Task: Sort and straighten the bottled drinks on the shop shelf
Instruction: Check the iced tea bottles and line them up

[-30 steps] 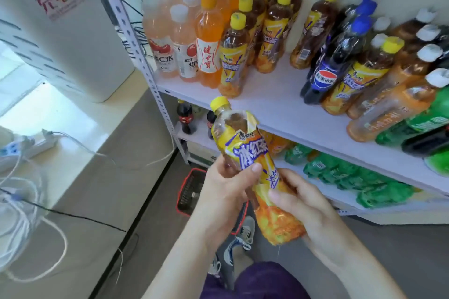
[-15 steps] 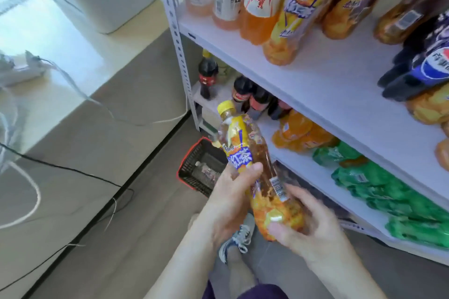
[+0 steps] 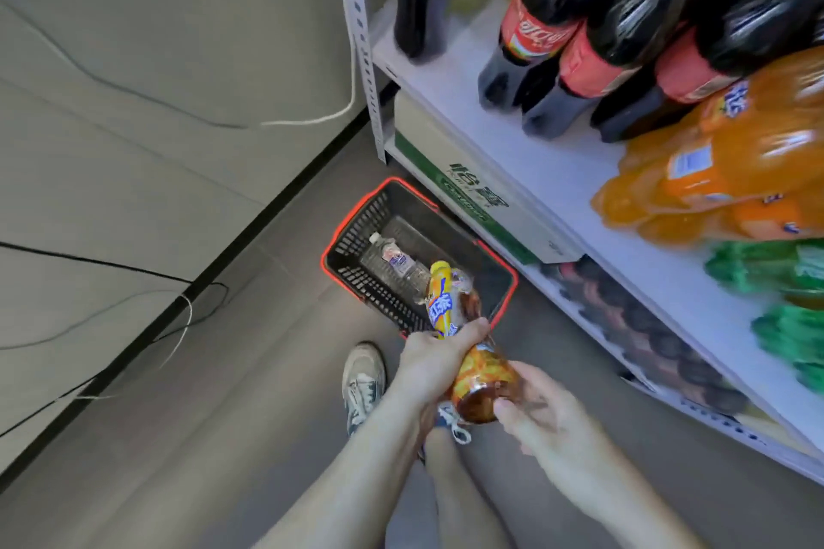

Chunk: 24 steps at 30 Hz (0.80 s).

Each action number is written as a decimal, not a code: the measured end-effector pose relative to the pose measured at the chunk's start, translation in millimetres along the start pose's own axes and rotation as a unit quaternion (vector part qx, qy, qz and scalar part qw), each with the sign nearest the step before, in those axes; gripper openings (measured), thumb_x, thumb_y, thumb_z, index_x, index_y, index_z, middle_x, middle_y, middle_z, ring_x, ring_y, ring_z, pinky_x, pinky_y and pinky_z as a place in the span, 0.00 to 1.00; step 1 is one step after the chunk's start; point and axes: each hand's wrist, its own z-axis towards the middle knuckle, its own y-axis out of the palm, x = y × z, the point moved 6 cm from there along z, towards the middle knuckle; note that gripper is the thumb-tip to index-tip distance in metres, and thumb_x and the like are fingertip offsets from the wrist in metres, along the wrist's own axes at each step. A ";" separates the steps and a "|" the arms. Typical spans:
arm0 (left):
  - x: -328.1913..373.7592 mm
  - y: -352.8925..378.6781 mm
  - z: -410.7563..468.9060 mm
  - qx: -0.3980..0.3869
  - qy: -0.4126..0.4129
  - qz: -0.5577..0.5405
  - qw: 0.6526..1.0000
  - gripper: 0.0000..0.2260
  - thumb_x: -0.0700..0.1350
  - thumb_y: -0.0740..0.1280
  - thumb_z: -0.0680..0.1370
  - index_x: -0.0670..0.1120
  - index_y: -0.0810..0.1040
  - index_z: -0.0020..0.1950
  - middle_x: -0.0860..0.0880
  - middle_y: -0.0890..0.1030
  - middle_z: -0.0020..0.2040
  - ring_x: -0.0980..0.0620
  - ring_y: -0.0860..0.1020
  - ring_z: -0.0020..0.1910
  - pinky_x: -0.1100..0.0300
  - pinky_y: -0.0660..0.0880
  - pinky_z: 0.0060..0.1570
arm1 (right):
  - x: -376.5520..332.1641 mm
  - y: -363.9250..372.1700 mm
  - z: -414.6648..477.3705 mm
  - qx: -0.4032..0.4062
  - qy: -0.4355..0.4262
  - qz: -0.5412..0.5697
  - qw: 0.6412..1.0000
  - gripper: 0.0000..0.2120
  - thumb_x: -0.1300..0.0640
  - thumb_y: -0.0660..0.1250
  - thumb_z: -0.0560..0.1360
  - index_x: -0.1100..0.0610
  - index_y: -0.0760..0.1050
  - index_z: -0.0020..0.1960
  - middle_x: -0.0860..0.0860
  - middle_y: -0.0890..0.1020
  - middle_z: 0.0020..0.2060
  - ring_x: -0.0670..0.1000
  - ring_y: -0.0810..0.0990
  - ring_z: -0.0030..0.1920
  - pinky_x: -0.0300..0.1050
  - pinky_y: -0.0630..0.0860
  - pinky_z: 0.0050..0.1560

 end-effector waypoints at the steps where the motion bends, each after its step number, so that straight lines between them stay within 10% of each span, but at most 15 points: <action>1: -12.0 4.8 24.8 0.009 -0.024 0.017 1.000 0.17 0.57 0.76 0.70 0.47 0.76 0.32 0.53 0.81 0.33 0.61 0.77 0.28 0.66 0.72 0.30 | 23.5 4.6 -1.6 -0.032 0.003 -0.029 0.999 0.13 0.56 0.69 0.76 0.38 0.75 0.52 0.40 0.84 0.43 0.37 0.82 0.40 0.39 0.75 0.48; 9: -58.6 37.1 220.3 0.068 -0.004 0.271 0.960 0.25 0.57 0.68 0.73 0.40 0.72 0.62 0.39 0.80 0.60 0.41 0.78 0.61 0.54 0.73 0.57 | 103.0 -8.3 64.8 0.036 0.070 -0.089 0.993 0.16 0.64 0.70 0.74 0.41 0.82 0.39 0.49 0.84 0.37 0.47 0.82 0.40 0.43 0.75 0.48; 14: -45.6 51.1 267.4 0.043 0.041 0.276 0.959 0.25 0.51 0.66 0.79 0.39 0.64 0.69 0.36 0.77 0.63 0.38 0.76 0.63 0.52 0.71 0.60 | 105.3 -19.8 86.3 0.105 0.075 -0.027 0.991 0.13 0.69 0.68 0.75 0.51 0.81 0.42 0.51 0.83 0.34 0.46 0.81 0.32 0.39 0.75 0.39; 17: -28.4 49.3 233.5 -0.008 0.104 0.307 0.946 0.18 0.42 0.66 0.77 0.43 0.72 0.67 0.39 0.80 0.61 0.40 0.78 0.61 0.54 0.72 0.60 | 76.6 -26.5 70.6 0.170 0.017 -0.044 0.984 0.12 0.68 0.68 0.75 0.51 0.81 0.44 0.51 0.84 0.38 0.55 0.82 0.42 0.49 0.76 0.50; 24: 48.9 -3.0 47.3 0.003 0.258 0.257 0.931 0.11 0.36 0.62 0.76 0.47 0.83 0.50 0.54 0.83 0.44 0.53 0.80 0.45 0.63 0.71 0.47 | -59.4 -44.0 -46.5 0.226 -0.144 -0.156 0.951 0.15 0.63 0.69 0.74 0.41 0.79 0.45 0.36 0.83 0.41 0.37 0.80 0.46 0.24 0.71 0.47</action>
